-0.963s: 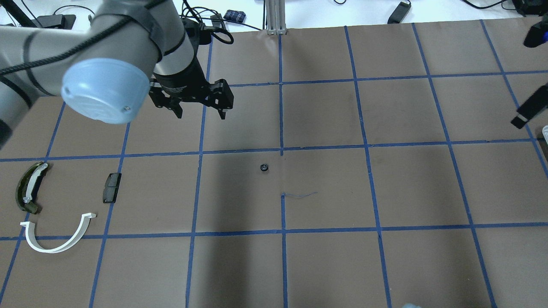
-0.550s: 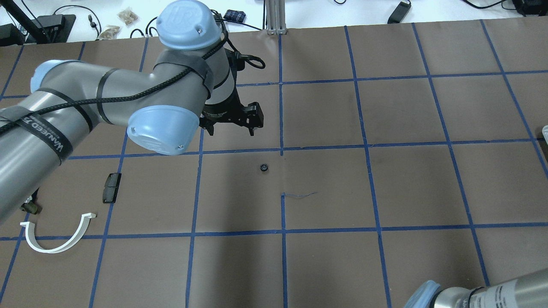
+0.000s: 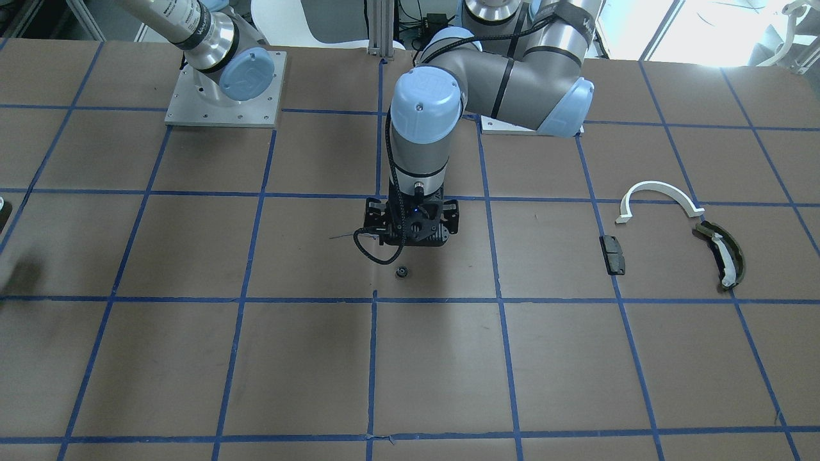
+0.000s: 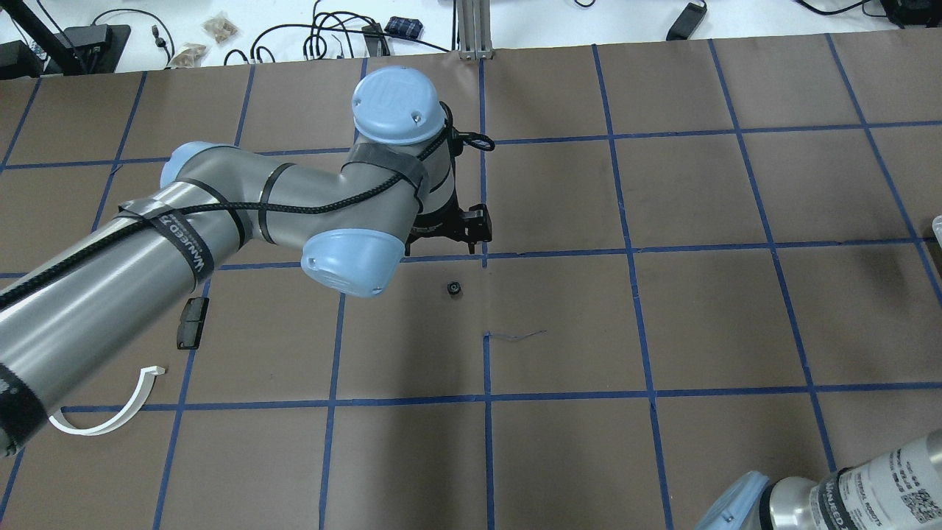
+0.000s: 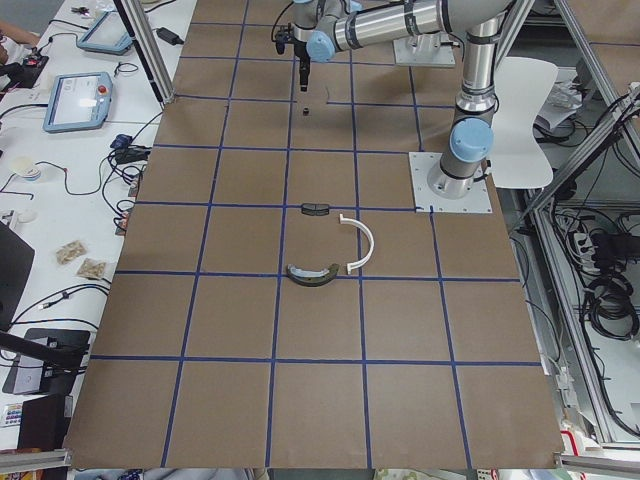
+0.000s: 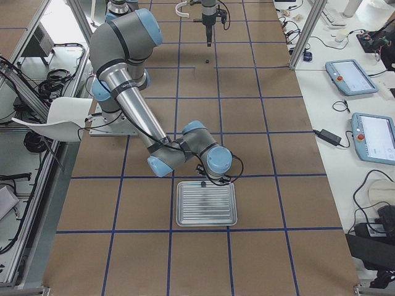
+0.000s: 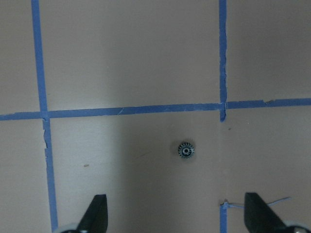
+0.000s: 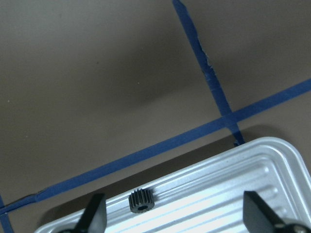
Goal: Place bearing gear from tray to pile
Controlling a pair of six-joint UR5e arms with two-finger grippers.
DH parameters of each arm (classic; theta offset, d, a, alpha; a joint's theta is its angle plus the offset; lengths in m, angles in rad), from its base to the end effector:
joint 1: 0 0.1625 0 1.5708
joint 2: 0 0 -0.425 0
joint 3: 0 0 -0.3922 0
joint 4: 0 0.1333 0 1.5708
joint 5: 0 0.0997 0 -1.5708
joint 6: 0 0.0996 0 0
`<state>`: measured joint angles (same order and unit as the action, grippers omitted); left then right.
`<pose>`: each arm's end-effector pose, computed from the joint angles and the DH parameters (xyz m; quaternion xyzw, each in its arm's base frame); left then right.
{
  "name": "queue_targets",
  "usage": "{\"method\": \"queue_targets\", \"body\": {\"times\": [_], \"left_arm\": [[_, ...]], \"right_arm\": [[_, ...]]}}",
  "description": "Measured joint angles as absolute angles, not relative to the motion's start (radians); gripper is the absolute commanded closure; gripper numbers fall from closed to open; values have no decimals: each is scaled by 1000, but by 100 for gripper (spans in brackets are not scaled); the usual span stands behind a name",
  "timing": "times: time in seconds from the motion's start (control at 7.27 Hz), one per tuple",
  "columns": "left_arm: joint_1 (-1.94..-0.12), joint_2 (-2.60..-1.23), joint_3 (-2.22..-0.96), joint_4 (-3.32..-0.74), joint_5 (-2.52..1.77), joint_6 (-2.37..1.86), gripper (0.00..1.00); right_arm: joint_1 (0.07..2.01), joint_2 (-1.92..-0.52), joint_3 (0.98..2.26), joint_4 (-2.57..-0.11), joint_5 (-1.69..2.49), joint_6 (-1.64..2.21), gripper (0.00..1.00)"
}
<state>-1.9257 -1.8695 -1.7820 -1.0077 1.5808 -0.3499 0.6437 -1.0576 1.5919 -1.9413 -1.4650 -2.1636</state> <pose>-0.3229 -0.4906 0.2831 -0.0024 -0.9996 0.0267 0.0045 -0.4163 -0.4922 0.2191 -0.5733 0.8135 -0.0506 0.0830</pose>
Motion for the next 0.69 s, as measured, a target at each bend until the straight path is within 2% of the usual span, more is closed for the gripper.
{"method": "queue_targets", "body": {"times": [0.28, 0.55, 0.69], "left_arm": [[-1939, -1916, -1845, -885, 1582, -360, 0], [-1939, -1960, -1886, -807, 1585, -359, 13], [-1939, -1979, -1885, -796, 1585, -362, 14]], "right_arm": [[642, -1031, 1605, -1969, -1463, -2262, 4], [628, -1005, 1611, -1988, -1461, -2299, 11], [624, -1001, 1615, -1993, -1461, -2304, 15]]}}
